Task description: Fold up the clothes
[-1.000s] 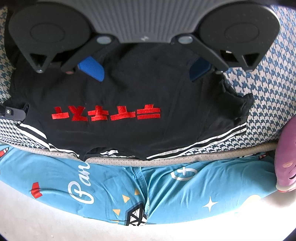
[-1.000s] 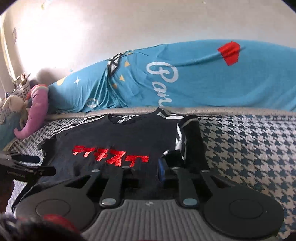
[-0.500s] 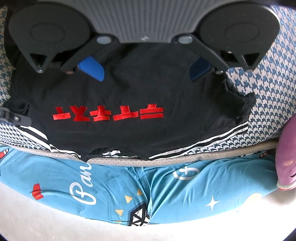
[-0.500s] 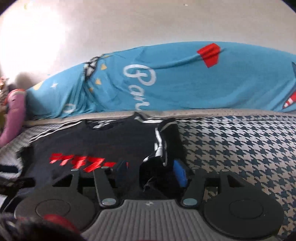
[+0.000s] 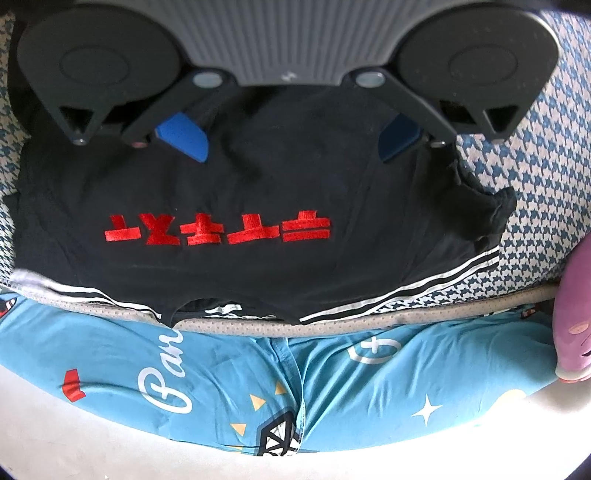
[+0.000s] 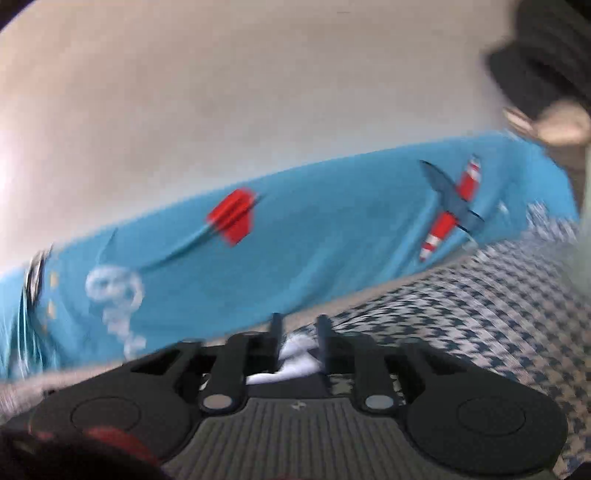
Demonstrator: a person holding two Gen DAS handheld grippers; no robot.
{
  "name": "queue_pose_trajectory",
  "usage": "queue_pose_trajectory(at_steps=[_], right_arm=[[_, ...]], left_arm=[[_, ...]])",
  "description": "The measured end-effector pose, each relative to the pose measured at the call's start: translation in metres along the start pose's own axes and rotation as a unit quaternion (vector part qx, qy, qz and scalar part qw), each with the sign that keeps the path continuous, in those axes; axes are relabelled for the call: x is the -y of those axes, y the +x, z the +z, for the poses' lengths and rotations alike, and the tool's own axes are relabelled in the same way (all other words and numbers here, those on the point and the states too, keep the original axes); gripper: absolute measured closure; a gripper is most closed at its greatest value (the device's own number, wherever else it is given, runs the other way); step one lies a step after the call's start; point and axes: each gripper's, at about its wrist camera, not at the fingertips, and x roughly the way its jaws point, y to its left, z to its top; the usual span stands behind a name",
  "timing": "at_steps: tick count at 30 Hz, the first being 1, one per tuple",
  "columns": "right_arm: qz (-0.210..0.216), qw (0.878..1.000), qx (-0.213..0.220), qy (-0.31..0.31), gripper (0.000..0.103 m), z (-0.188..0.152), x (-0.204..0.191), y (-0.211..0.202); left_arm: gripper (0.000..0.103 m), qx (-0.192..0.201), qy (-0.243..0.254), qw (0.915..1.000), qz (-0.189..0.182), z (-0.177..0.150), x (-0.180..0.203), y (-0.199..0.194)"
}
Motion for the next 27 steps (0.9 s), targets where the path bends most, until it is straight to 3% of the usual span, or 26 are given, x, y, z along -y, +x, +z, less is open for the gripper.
queue_pose_trajectory(at_steps=[3, 11, 16, 20, 27], right_arm=[[-0.001, 1.0, -0.011, 0.019, 0.075, 0.006, 0.015, -0.003], [0.023, 0.995, -0.098, 0.007, 0.075, -0.006, 0.028, -0.013], [0.032, 0.989, -0.135, 0.045, 0.067, -0.013, 0.043, -0.024], [0.053, 0.98, -0.166, 0.095, 0.067, -0.02, 0.047, -0.025], [0.083, 0.966, -0.209, 0.124, 0.067, -0.03, 0.034, -0.015]], left_arm=[[0.0, 0.003, 0.0, 1.0, -0.002, 0.0, 0.0, -0.002], [0.0, 0.013, 0.007, 0.9999, -0.005, 0.0, 0.005, -0.01], [0.0, 0.021, 0.01, 0.9997, -0.008, 0.0, 0.007, -0.017], [0.0, 0.025, 0.011, 0.9996, -0.012, -0.001, 0.009, -0.023], [0.0, 0.026, 0.01, 0.9995, -0.012, -0.002, 0.007, -0.025]])
